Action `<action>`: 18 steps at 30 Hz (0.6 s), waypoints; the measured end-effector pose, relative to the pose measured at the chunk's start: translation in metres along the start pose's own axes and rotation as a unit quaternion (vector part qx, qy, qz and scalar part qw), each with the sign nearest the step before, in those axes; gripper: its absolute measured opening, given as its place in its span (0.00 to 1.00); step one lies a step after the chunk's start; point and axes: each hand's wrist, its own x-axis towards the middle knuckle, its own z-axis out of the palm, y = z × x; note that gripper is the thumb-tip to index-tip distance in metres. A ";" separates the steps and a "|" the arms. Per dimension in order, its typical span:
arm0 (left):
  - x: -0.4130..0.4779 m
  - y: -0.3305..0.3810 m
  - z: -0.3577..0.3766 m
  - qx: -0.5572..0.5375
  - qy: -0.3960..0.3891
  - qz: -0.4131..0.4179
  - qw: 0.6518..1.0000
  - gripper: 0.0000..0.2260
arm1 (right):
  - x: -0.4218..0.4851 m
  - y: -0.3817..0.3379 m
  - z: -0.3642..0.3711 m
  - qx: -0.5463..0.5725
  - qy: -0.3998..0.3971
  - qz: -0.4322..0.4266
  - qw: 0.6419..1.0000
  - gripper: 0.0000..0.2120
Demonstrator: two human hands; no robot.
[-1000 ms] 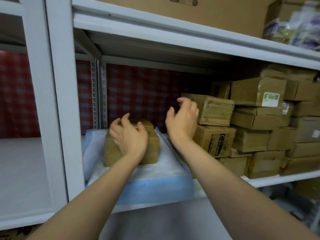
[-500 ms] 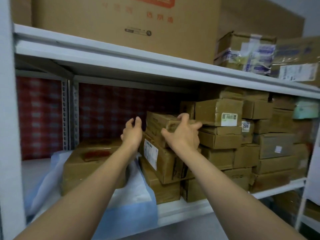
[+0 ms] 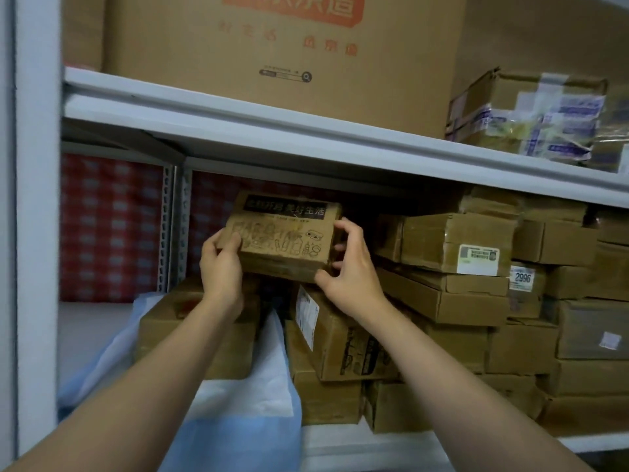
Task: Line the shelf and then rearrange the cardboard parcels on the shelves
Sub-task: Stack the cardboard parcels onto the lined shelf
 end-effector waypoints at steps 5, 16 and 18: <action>0.005 0.013 -0.025 0.007 0.046 0.053 0.998 0.13 | 0.011 -0.008 0.040 0.033 -0.010 0.046 0.998 0.38; 0.060 0.028 -0.070 0.055 0.090 0.135 0.985 0.08 | 0.048 -0.039 0.127 0.096 -0.015 0.130 0.987 0.35; 0.068 0.027 -0.075 0.068 0.097 0.138 0.983 0.07 | 0.048 -0.040 0.137 0.136 -0.022 0.124 0.983 0.36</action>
